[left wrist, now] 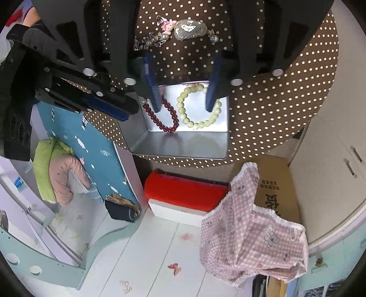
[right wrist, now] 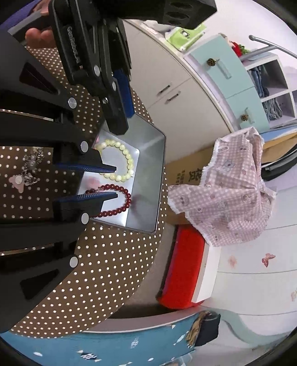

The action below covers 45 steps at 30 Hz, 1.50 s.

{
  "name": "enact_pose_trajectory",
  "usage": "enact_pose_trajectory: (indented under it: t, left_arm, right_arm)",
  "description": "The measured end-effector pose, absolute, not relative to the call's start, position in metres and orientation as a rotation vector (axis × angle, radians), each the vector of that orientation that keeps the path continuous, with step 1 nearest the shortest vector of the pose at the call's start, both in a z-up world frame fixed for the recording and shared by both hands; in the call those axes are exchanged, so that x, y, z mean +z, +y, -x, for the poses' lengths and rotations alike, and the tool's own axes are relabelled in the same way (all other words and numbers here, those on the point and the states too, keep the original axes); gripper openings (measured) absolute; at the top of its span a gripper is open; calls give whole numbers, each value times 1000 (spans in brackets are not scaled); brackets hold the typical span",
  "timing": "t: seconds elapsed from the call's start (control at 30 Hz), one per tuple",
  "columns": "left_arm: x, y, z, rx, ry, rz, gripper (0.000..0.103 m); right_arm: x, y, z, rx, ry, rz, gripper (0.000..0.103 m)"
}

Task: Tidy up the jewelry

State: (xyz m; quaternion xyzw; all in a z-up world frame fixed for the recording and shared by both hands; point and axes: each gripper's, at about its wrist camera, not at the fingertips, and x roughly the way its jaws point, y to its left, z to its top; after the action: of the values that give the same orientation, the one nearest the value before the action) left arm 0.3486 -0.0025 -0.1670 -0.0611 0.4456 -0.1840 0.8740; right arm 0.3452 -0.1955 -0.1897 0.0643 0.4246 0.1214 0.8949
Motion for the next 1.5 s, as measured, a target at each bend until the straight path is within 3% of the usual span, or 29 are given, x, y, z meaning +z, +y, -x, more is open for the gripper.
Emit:
enact_pose_trajectory:
  t: [0.13, 0.23, 0.43, 0.77, 1.0, 1.2, 1.37, 1.5]
  left_arm:
    - [-152, 6, -333, -372, 877, 131, 55]
    - [-141, 16, -317, -336, 828, 128, 62]
    - [-148, 32, -283, -218, 796, 122, 66]
    - [-214, 34, -285, -85, 951, 158, 66]
    - [-231, 25, -306, -87, 1006, 147, 64]
    - [-235, 22, -312, -65, 1015, 86, 45]
    - [-237, 29, -306, -23, 995, 29, 2]
    - [-239, 50, -303, -74, 997, 95, 0]
  right_arm:
    - [-174, -196, -329, 240, 836, -124, 42]
    - [-161, -197, -314, 242, 805, -116, 43]
    - [-155, -202, -282, 223, 767, -91, 51]
    - [-201, -212, -254, 217, 844, -97, 53]
    - [-224, -208, -255, 237, 888, -103, 53]
    - [-230, -196, -261, 264, 896, -87, 53]
    - [-234, -180, -265, 292, 905, -57, 53]
    - [-239, -163, -268, 317, 911, -12, 53]
